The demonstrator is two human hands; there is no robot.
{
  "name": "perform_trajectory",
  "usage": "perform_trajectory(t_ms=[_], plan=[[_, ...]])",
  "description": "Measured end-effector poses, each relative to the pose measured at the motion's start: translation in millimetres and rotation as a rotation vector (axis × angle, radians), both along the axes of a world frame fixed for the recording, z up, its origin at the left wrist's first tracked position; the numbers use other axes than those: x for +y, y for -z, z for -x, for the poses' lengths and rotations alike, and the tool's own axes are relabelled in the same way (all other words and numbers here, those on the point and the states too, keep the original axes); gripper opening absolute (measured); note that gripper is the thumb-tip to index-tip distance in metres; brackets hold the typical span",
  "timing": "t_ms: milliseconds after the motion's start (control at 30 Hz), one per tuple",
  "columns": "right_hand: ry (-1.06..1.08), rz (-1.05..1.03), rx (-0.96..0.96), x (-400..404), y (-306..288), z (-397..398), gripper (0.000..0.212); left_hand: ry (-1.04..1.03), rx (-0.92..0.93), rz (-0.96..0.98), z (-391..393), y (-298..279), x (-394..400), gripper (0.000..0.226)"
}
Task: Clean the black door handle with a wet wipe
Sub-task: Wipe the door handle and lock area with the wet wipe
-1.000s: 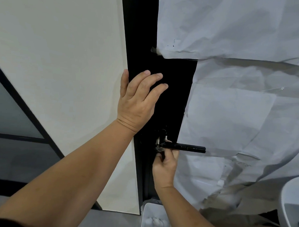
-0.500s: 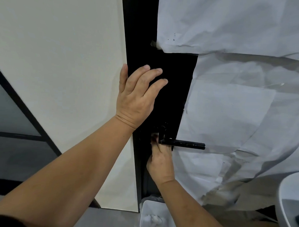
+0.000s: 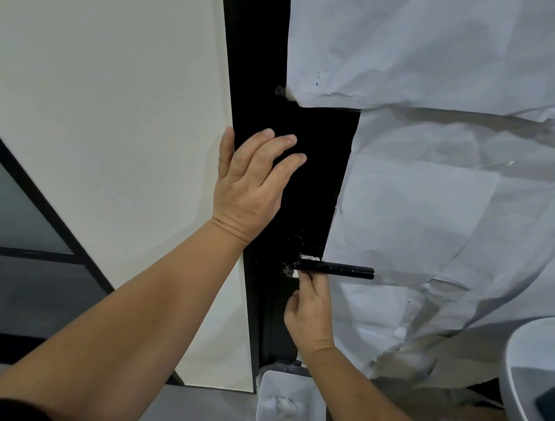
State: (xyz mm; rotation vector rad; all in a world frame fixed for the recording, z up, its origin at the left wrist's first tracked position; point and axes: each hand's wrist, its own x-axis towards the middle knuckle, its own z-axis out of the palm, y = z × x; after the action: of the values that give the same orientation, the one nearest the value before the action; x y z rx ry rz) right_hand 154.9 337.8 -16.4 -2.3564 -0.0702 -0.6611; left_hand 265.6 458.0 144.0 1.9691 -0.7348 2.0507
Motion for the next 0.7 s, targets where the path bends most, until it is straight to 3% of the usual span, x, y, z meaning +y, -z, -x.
perform_trajectory(t_ms=[133, 267, 400, 500, 600, 700], plan=[[-0.050, -0.194, -0.002, 6.6, -14.4, 13.0, 0.034, 0.006, 0.005, -0.016, 1.0, -1.2, 0.7, 0.026], [-0.106, -0.240, -0.087, 14.6, -36.6, 28.2, 0.033, -0.002, 0.025, -0.036, 3.3, -2.3, 1.3, 0.029], [0.007, -0.368, -0.231, 1.5, -81.7, 22.5, 0.029, -0.017, 0.044, -0.048, 4.2, -2.3, 0.8, 0.030], [0.147, -0.544, -0.219, -11.9, -108.0, 12.8, 0.025, -0.023, 0.058, -0.048, 5.1, -1.9, 1.5, 0.031], [0.187, -0.529, -0.169, -18.4, -114.7, -0.1, 0.025, -0.030, 0.068, -0.056, 6.1, -3.2, 1.5, 0.031], [0.133, -0.378, -0.045, -16.3, -111.2, -8.5, 0.036, -0.023, 0.069, -0.056, 6.7, -4.1, 1.3, 0.029]])
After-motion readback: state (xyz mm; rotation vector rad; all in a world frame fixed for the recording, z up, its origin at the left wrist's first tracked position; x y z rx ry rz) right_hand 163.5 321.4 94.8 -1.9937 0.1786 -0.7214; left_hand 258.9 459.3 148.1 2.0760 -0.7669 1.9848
